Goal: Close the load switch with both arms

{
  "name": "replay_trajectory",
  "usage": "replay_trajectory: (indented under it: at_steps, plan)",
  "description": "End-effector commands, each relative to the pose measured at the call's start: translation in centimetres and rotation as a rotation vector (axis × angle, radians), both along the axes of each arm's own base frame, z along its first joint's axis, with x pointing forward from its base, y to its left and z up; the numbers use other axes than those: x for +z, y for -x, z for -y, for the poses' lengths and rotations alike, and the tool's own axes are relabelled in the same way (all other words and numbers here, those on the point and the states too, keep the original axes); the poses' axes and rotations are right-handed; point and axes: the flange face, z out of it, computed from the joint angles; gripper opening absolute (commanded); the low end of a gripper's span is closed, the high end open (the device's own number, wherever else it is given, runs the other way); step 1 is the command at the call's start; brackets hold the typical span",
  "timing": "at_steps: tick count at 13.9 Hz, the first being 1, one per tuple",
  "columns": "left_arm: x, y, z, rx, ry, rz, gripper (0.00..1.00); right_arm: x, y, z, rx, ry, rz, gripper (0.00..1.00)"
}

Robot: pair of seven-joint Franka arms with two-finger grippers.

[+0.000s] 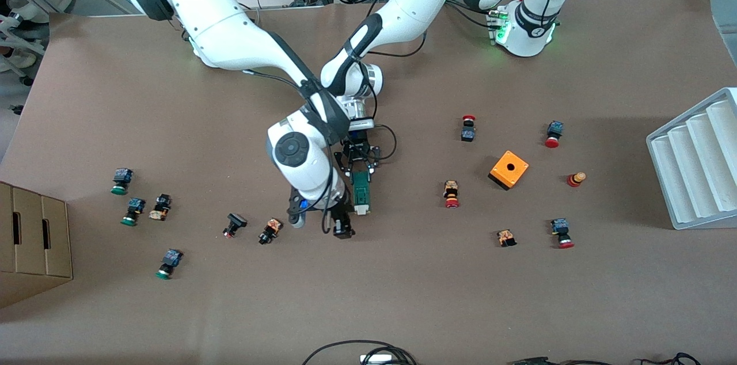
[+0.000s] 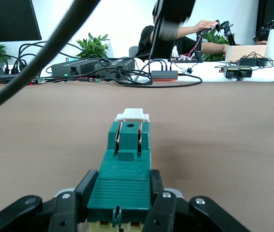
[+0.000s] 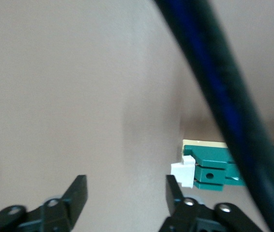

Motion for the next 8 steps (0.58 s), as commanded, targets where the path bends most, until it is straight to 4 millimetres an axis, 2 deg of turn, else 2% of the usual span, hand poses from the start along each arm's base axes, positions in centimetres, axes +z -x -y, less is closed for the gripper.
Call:
replay_trajectory:
  at_steps: [1, 2, 3, 8]
  plan:
    - [-1.1, 0.0, 0.3, -0.029, -0.008, -0.008, 0.66, 5.3, 1.1, 1.7, 0.169, 0.028, -0.057, 0.96]
    - [-1.1, 0.0, 0.3, -0.029, -0.008, -0.008, 0.78, 7.1, 1.1, 3.5, 0.219, 0.045, -0.078, 0.97]
    - [-1.1, 0.0, 0.3, -0.029, -0.008, -0.008, 1.00, 9.2, 1.4, 4.8, 0.293, 0.054, -0.094, 1.00]
    - [-0.4, 0.0, 0.6, -0.020, 0.008, -0.010, 1.00, 17.9, 2.7, 12.8, 0.630, 0.089, -0.151, 1.00]
